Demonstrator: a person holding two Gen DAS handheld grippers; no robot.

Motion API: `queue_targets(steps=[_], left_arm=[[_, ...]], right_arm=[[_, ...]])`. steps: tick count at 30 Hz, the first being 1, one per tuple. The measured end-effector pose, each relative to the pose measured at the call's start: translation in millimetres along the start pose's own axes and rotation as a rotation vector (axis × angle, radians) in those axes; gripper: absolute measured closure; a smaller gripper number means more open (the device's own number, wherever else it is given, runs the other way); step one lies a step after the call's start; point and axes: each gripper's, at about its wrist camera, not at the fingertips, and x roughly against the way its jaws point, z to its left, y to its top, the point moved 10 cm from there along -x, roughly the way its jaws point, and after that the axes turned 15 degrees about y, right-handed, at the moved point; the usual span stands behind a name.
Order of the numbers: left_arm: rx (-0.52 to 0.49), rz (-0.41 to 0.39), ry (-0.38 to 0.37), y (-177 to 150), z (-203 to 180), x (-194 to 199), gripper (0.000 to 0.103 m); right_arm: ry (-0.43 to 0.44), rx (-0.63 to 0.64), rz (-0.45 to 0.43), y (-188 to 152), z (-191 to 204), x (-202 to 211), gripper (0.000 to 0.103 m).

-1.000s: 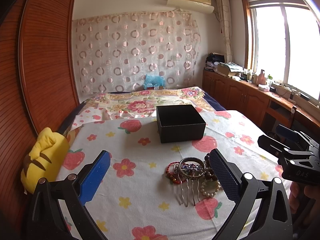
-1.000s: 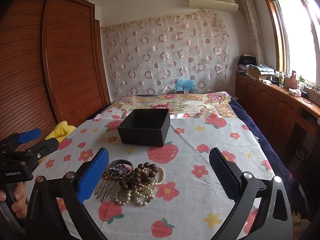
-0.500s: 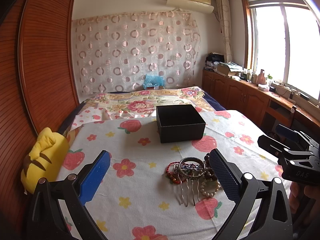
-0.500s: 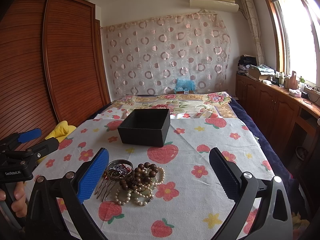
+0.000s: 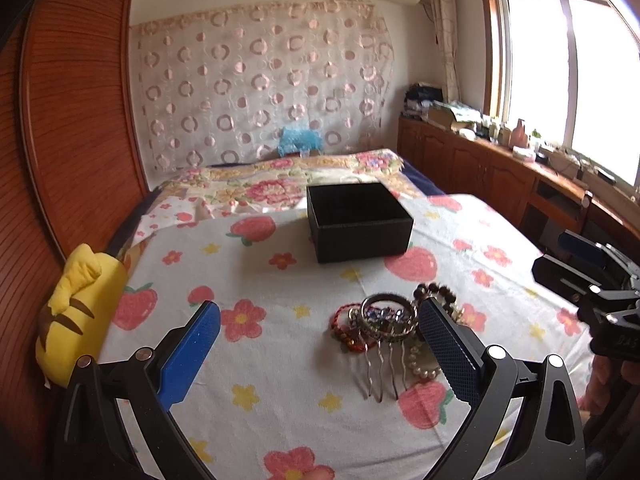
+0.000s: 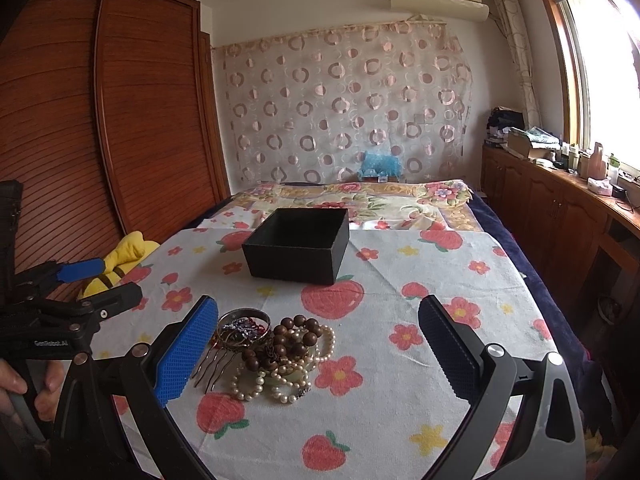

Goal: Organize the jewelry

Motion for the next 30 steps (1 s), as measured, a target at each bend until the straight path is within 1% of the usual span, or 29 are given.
queue_targets(steps=[6,9,12,14,19,25,26,28,29,30], left_arm=[[-0.040,0.048,-0.041,-10.4,-6.4,-18.7,0.007],[-0.044,0.071,-0.069,-16.0,-9.1,-28.2,0.007],[-0.046,0.092,-0.081,-19.1,-11.2,-38.4,0.007],[-0.039,0.101,-0.105,-19.8,-12.6,-43.7,0.007],[-0.050,0.122,-0.126,-19.3,-14.2,-59.7,0.007],[-0.084,0.138,-0.193,-13.1,-29.4,-72.5,0.007],[-0.089,0.145,-0.201,-12.6,-31.9,-74.9,0.008],[-0.106,0.163,-0.208,-12.5,-37.6,-81.1,0.018],[-0.115,0.172,-0.214,-12.8,-40.6,-83.4,0.026],[-0.123,0.185,-0.221,-13.6,-44.0,-87.1,0.031]], right_arm=[[0.017,0.003,0.032,-13.0,-6.0,-5.5,0.003],[0.022,0.010,0.051,-19.8,-5.2,-9.8,0.005],[0.024,0.013,0.074,-28.5,-6.1,-16.4,0.006],[0.028,0.011,0.088,-33.1,-6.9,-19.6,0.006],[0.034,0.015,0.117,-42.2,-7.2,-27.0,0.006],[0.051,0.019,0.149,-50.5,-3.9,-35.6,0.007],[0.055,0.021,0.154,-51.4,-3.1,-37.3,0.008],[0.069,0.024,0.168,-53.2,-0.6,-40.9,0.010],[0.078,0.025,0.176,-52.7,0.9,-42.6,0.011],[0.087,0.029,0.181,-52.0,2.5,-44.2,0.012]])
